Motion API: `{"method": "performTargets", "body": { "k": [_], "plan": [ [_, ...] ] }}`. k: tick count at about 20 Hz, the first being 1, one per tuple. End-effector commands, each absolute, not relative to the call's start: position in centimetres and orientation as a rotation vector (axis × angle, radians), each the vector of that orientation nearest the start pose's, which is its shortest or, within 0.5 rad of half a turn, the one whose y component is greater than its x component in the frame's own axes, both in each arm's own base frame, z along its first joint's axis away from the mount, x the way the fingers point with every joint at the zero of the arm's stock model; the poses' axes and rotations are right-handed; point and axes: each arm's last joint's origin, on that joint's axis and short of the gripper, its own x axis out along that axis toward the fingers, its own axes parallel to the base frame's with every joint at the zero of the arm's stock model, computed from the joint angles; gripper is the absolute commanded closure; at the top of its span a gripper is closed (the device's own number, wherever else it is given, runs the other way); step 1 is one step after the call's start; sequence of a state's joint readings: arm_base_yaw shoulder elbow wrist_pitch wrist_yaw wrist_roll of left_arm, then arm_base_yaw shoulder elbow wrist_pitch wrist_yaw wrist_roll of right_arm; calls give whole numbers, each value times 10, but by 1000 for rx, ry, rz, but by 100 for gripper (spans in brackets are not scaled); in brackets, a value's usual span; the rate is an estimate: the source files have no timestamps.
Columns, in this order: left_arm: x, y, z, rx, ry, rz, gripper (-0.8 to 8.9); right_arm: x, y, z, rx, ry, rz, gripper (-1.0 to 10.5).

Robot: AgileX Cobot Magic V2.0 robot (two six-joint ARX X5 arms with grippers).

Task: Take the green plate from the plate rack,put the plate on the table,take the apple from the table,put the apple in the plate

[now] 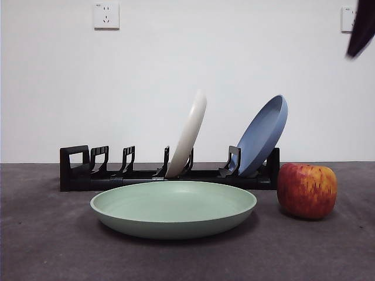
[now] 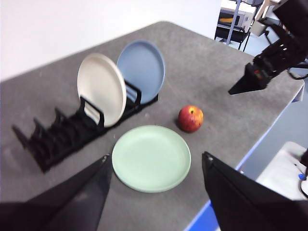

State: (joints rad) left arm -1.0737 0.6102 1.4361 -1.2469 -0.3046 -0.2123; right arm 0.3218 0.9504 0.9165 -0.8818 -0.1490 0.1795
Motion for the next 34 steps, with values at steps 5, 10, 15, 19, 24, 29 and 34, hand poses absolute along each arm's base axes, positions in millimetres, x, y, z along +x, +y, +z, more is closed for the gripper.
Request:
{"method": "performTargets", "body": {
  "k": [5, 10, 15, 19, 24, 29, 34],
  "plan": [
    [-8, 32, 425, -102, 423, -687, 499, 219, 78, 265, 99, 942, 332, 523],
    [-10, 37, 424, -117, 411, -690, 499, 250, 89, 244, 77, 1050, 317, 406],
    [-10, 37, 424, -115, 410, -683, 499, 269, 100, 229, 61, 1107, 318, 410],
    [-10, 37, 424, -114, 410, -683, 499, 271, 108, 214, 35, 1172, 325, 411],
    [-10, 37, 423, -114, 410, -683, 499, 270, 122, 199, -22, 1223, 309, 490],
    [-10, 37, 423, -114, 410, -683, 499, 269, 123, 195, -69, 1232, 257, 968],
    [-10, 37, 423, -111, 409, -683, 499, 270, 129, 221, -39, 1186, 317, 962]
  ]
}}
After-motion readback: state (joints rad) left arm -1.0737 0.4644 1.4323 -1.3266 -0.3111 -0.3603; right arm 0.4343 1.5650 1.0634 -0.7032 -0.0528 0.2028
